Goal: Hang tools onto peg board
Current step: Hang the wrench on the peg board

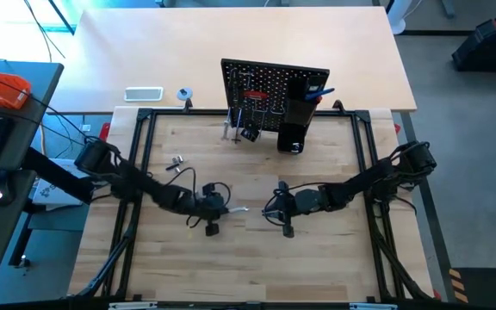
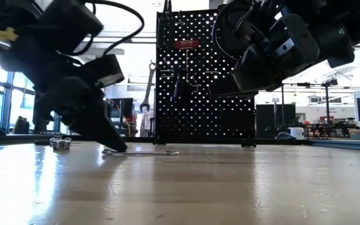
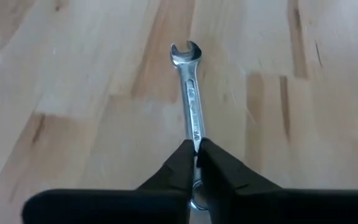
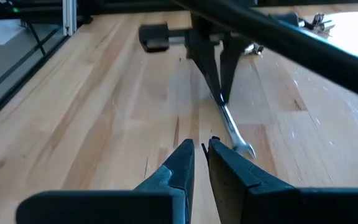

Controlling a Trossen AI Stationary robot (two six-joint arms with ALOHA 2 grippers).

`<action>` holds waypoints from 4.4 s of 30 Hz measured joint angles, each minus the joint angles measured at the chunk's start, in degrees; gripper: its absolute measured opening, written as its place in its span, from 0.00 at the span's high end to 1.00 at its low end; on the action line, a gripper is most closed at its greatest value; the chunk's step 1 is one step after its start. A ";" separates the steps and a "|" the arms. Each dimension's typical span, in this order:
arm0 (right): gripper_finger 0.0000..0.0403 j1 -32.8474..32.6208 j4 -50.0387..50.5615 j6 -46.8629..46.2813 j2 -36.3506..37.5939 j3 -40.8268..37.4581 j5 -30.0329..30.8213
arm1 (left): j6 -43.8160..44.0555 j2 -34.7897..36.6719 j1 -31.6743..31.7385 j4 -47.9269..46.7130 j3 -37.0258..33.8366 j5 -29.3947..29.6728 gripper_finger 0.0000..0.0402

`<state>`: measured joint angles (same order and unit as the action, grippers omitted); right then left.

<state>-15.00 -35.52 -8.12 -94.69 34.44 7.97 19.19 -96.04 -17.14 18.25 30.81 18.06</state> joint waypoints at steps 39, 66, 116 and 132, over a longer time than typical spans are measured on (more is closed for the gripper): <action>0.90 0.02 -5.45 1.55 0.04 0.02 1.09 | -5.92 7.27 -3.67 -12.65 4.50 5.44 0.91; 0.90 0.02 -5.43 1.66 0.04 0.04 1.14 | -5.84 -0.23 -2.26 -4.55 4.44 7.71 0.91; 0.80 0.04 -1.56 -2.75 -5.21 -0.02 6.97 | -3.46 -7.51 -0.49 18.31 -3.76 4.43 0.91; 0.44 4.10 -3.20 -19.86 -13.05 -0.06 2.86 | -3.72 -7.62 -0.49 18.11 -3.87 4.22 0.91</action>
<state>-10.91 -38.72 -27.98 -107.74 34.37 10.82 15.46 -103.66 -17.63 36.36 26.94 22.28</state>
